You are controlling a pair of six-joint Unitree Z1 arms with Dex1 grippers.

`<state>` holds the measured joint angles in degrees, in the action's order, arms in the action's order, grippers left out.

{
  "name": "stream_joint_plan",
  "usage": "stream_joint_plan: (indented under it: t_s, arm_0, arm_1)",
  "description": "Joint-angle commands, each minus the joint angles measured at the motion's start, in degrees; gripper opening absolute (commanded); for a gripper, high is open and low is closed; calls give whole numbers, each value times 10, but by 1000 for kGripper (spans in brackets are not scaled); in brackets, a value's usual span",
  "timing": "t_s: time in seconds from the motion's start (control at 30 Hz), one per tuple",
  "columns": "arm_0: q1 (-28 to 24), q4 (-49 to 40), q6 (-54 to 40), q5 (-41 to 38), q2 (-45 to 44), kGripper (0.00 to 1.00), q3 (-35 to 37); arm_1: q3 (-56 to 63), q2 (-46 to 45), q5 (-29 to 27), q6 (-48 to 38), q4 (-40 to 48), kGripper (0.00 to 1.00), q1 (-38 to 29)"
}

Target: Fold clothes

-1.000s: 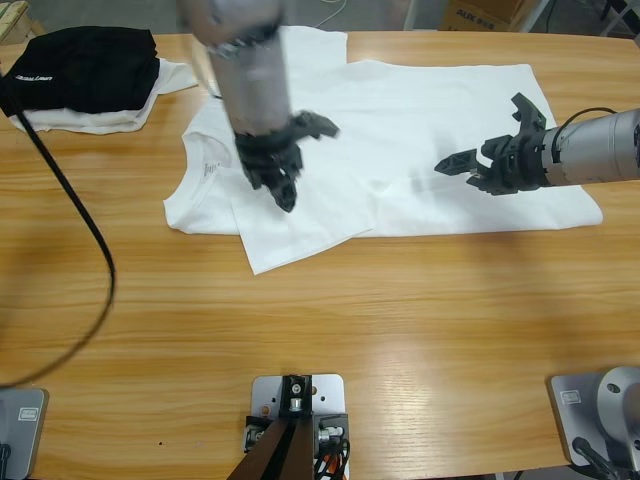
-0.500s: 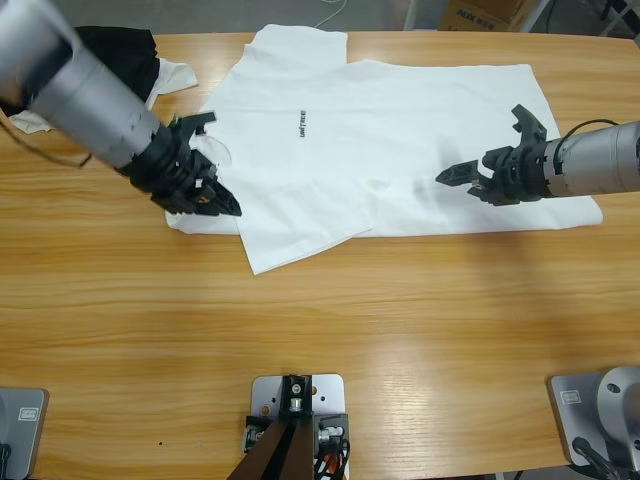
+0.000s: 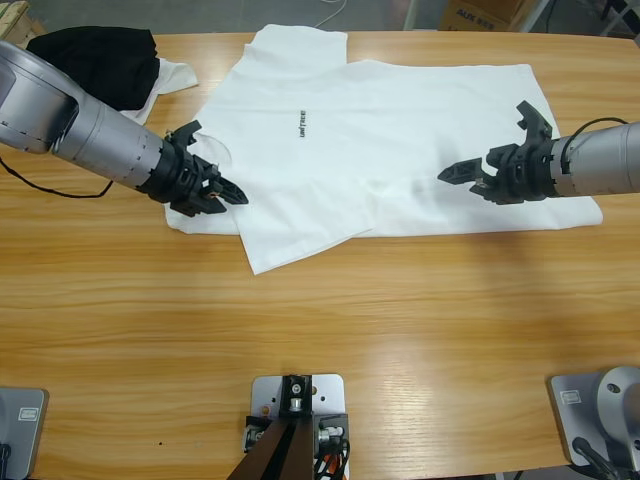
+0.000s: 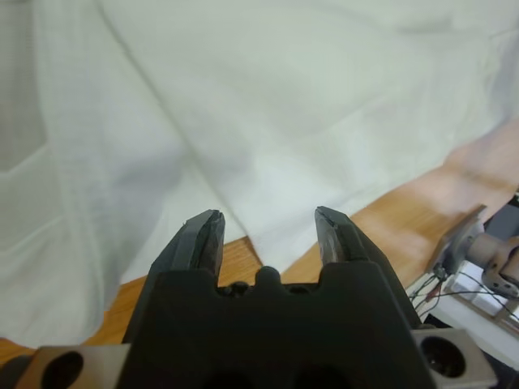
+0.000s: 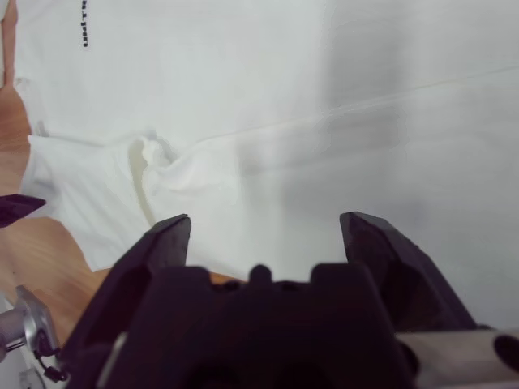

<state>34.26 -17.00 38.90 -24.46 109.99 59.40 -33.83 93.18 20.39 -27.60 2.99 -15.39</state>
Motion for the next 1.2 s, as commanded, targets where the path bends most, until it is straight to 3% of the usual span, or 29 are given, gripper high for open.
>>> stream_joint_plan:
  t_s: [0.03,0.07,0.1,0.13,0.2,1.2]
  arm_0:
    - [-6,9,1,-2,15,757,-33]
    - [-6,10,1,-1,15,757,-33]
    - [-6,11,0,-1,15,810,-32]
    - [-6,12,-1,0,16,943,-31]
    - [-7,18,0,0,18,1000,-31]
    - [10,102,21,32,23,1000,-61]
  arm_1:
    - [14,21,19,6,2,945,-7]
    - [14,20,19,6,3,951,-7]
    - [14,18,19,6,3,960,-7]
    - [14,16,18,6,3,968,-7]
    - [14,14,18,7,3,973,-7]
    - [16,14,12,15,4,968,-7]
